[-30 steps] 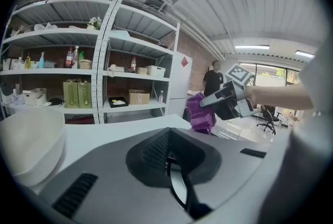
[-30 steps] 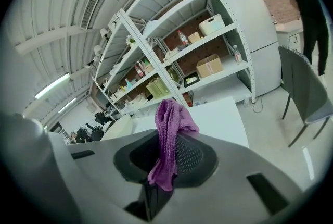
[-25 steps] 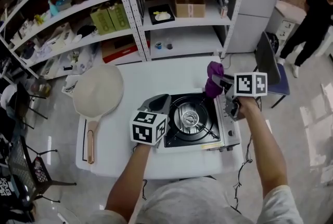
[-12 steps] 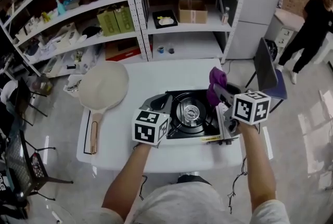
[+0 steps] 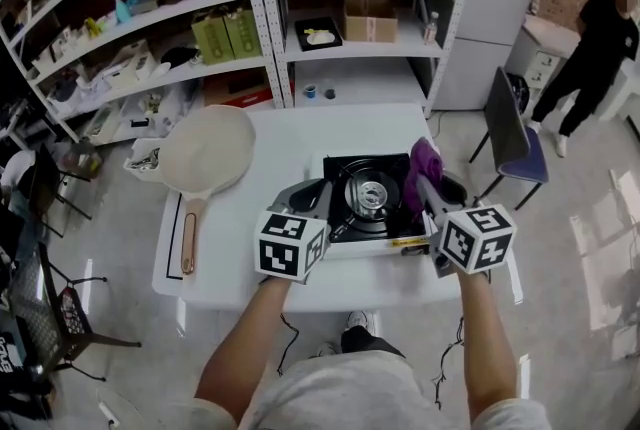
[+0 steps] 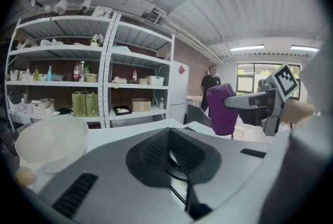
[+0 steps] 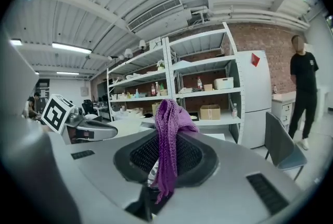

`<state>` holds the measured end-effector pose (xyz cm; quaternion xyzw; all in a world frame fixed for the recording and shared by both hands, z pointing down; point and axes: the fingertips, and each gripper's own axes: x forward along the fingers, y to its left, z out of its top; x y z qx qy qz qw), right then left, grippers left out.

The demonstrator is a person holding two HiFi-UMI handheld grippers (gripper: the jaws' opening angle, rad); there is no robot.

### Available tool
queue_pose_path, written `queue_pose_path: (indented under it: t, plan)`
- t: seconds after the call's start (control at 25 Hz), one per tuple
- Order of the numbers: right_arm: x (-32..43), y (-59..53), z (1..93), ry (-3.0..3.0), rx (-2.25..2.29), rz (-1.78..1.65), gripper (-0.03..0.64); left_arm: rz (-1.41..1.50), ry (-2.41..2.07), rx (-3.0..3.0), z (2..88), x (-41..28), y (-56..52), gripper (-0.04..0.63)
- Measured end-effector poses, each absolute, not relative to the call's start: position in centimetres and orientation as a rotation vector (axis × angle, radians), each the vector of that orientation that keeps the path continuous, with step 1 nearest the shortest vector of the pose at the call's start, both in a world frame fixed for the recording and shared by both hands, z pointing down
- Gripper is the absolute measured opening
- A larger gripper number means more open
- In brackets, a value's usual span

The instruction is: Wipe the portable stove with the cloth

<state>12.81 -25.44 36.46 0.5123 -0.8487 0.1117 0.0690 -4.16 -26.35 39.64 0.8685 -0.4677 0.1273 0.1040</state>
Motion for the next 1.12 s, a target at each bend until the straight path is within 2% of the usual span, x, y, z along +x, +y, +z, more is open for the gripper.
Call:
queue_pose_path:
  t: [0.44, 1.12]
  plan:
    - [12.0, -21.4, 36.9, -2.511, 1.620, 0.226, 0.060, 0.385, -1.408, 2.564, 39.8, -6.3, -22.8, 0.005]
    - [11.3, -20.1, 35.5, -2.506, 1.615, 0.187, 0.060, 0.394, -1.375, 2.596, 39.2, -5.9, -21.7, 0.005]
